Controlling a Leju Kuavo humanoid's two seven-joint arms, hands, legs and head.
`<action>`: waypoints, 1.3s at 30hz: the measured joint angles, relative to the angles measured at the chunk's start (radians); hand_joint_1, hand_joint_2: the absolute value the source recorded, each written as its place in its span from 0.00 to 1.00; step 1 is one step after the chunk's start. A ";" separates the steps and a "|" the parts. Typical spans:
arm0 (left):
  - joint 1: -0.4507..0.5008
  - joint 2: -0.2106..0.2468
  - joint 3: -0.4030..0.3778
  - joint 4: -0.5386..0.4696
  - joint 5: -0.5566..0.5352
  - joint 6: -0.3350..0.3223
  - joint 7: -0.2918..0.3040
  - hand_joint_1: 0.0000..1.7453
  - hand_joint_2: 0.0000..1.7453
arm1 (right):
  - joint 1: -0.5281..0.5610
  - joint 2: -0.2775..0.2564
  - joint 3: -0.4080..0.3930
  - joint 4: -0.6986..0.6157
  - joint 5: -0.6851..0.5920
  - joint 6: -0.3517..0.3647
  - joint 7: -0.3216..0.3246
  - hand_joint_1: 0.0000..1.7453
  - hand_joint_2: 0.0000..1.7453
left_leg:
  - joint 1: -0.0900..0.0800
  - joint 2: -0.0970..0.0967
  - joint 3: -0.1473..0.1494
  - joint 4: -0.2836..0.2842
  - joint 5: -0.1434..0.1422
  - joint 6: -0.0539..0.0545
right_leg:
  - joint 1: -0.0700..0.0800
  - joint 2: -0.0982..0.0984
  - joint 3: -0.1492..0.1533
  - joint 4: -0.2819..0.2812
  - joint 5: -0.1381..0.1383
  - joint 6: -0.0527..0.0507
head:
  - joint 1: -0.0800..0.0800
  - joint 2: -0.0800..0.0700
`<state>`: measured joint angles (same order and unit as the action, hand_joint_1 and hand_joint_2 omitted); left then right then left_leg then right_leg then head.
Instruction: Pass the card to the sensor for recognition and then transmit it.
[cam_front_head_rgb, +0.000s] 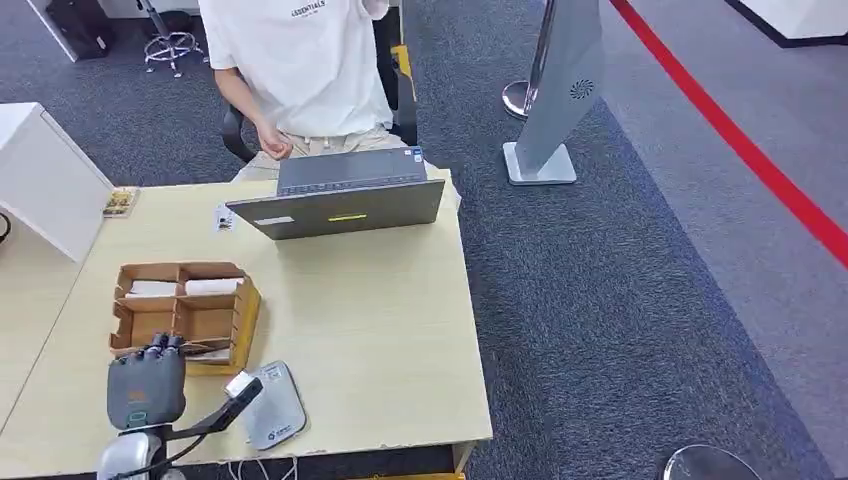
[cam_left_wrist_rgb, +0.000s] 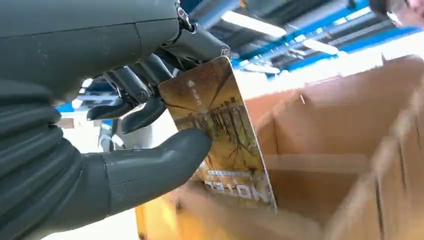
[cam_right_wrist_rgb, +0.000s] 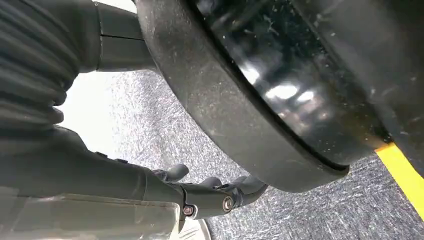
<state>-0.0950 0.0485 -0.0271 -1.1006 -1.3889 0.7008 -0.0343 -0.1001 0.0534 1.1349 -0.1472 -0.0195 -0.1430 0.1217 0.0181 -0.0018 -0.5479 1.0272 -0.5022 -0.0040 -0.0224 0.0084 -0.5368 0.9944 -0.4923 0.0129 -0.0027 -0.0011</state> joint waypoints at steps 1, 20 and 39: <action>-0.015 0.011 0.000 -0.009 0.005 0.000 0.005 1.00 1.00 | -0.001 0.000 0.000 0.000 0.002 0.001 0.000 0.00 1.00 | 0.000 0.000 0.000 0.000 0.000 0.000 | 0.000 0.000 0.000 0.000 0.000 0.000 | 0.000 0.000; -0.265 0.201 -0.018 -0.143 0.008 -0.132 0.034 1.00 1.00 | -0.006 0.000 0.015 0.000 0.025 0.018 -0.005 0.00 1.00 | 0.002 0.000 -0.001 0.000 0.002 -0.002 | 0.001 0.000 -0.002 0.001 0.002 -0.002 | 0.000 0.000; -0.666 0.334 -0.141 0.021 -0.079 -0.242 0.088 0.00 1.00 | -0.009 0.001 0.025 0.000 0.047 0.034 -0.007 0.00 1.00 | 0.002 0.003 -0.004 0.000 0.004 -0.004 | 0.003 0.004 -0.006 0.001 0.005 -0.003 | 0.001 0.000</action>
<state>-0.7613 0.3826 -0.1682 -1.0796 -1.4676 0.4585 0.0542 -0.1095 0.0542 1.1597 -0.1472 0.0271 -0.1095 0.1148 0.0205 0.0014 -0.5521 1.0275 -0.4979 -0.0080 -0.0198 0.0122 -0.5427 0.9953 -0.4873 0.0095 -0.0019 -0.0011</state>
